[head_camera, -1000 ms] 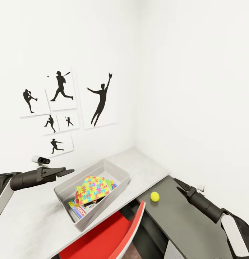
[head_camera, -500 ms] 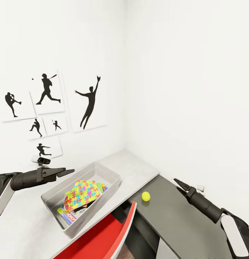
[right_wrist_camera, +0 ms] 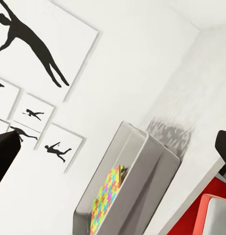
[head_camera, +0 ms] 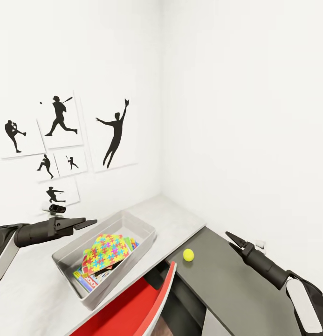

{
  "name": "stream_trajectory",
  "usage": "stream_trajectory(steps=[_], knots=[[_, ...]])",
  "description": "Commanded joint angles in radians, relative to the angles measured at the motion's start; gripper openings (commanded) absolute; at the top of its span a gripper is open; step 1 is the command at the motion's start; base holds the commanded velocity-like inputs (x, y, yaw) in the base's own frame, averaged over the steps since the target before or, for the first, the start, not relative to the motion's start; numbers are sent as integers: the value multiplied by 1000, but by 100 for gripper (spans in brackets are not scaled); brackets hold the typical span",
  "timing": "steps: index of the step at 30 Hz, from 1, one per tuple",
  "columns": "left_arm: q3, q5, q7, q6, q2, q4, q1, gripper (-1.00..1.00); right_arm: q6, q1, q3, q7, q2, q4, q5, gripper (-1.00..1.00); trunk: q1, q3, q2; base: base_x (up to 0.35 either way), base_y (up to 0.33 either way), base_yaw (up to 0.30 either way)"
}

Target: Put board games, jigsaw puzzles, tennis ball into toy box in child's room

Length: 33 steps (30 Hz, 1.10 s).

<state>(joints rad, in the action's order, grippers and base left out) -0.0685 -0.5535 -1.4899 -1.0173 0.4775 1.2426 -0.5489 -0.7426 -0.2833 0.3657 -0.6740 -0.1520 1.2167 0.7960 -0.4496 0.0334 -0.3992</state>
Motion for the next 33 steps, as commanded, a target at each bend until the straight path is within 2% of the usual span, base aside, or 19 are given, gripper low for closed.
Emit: stream_trajectory(steps=[1, 8, 18, 33], knots=[[1, -1, -2, -11, 0, 0, 0, 100, -6, 0, 1, -1, 0, 0, 3, 100, 0, 0, -1, 0, 0, 0], [1, 0, -1, -10, -2, 0, 0, 100, -6, 0, 1, -1, 1, 1, 2, 100, 0, 0, -1, 0, 0, -21], [1, -1, -1, -10, -2, 0, 0, 100, -6, 0, 1, -1, 0, 0, 2, 100, 0, 6, -1, -73, 0, -188], [1, -2, -1, -10, -1, 0, 0, 100, -6, 0, 1, -1, 0, 1, 2, 100, 0, 6, -1, -19, 0, -10]])
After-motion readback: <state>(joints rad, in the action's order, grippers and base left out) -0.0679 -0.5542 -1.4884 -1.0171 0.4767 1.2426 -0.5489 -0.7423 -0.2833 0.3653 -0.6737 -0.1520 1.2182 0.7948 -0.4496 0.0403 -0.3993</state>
